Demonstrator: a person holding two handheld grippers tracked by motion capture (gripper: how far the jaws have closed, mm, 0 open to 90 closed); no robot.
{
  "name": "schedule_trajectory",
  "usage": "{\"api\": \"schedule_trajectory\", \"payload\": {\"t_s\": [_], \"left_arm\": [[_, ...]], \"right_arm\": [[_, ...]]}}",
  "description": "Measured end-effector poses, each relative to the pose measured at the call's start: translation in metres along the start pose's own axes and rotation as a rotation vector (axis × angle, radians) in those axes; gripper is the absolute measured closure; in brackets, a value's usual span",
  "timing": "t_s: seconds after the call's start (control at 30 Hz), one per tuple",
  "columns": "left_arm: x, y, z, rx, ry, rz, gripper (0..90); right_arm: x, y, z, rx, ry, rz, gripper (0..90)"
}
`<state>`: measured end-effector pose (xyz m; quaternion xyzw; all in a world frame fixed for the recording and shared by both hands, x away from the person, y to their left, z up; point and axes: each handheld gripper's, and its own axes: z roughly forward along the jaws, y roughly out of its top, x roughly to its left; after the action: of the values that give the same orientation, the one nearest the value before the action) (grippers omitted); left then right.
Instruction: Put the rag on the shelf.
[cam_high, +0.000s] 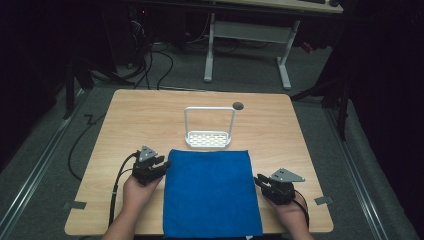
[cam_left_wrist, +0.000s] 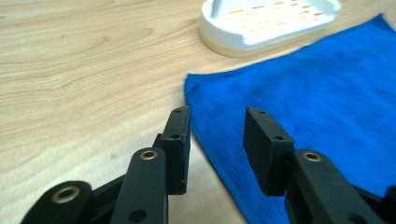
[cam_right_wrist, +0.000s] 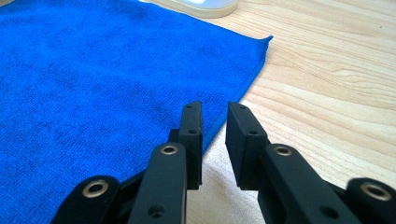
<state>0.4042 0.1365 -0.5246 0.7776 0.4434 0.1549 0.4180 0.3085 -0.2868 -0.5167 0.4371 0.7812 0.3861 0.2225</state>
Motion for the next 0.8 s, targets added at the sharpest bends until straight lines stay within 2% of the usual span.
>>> {"api": "schedule_trajectory", "payload": {"t_s": [0.17, 0.27, 0.33, 0.4, 0.5, 0.57, 0.63, 0.67, 0.77, 0.8], "left_arm": [[0.0, 0.007, 0.015, 0.012, 0.019, 0.017, 59.7], [0.004, 0.014, 0.026, 0.009, 0.033, 0.003, 59.4], [0.005, 0.015, 0.029, 0.017, 0.033, 0.003, 59.3], [0.005, 0.019, 0.037, 0.029, 0.035, 0.022, 59.5], [0.005, 0.021, 0.041, 0.037, 0.023, 0.008, 60.4], [0.003, 0.021, 0.043, 0.045, 0.029, 0.026, 65.1], [0.004, 0.021, 0.043, 0.044, 0.031, 0.024, 68.0], [0.005, 0.02, 0.042, 0.039, 0.032, 0.001, 70.2], [0.007, 0.02, 0.042, 0.033, 0.028, -0.004, 74.6], [0.007, 0.02, 0.042, 0.036, 0.029, -0.003, 80.1]], "right_arm": [[0.0, -0.001, 0.0, 0.006, 0.004, 0.001, 76.1], [-0.001, -0.001, 0.001, 0.011, 0.004, 0.003, 76.0], [-0.001, -0.001, 0.001, 0.013, 0.005, 0.005, 75.9], [-0.001, -0.002, 0.002, 0.016, 0.007, 0.003, 75.9], [-0.001, -0.002, 0.003, 0.019, 0.009, 0.004, 75.9], [-0.001, -0.001, 0.004, 0.023, 0.008, 0.006, 75.8], [-0.001, -0.001, 0.004, 0.023, 0.008, 0.004, 75.8], [-0.001, -0.002, 0.005, 0.022, 0.01, 0.006, 75.5], [-0.002, -0.002, 0.006, 0.024, 0.009, 0.01, 74.8], [-0.002, -0.003, 0.006, 0.025, 0.008, 0.015, 73.1]]}}
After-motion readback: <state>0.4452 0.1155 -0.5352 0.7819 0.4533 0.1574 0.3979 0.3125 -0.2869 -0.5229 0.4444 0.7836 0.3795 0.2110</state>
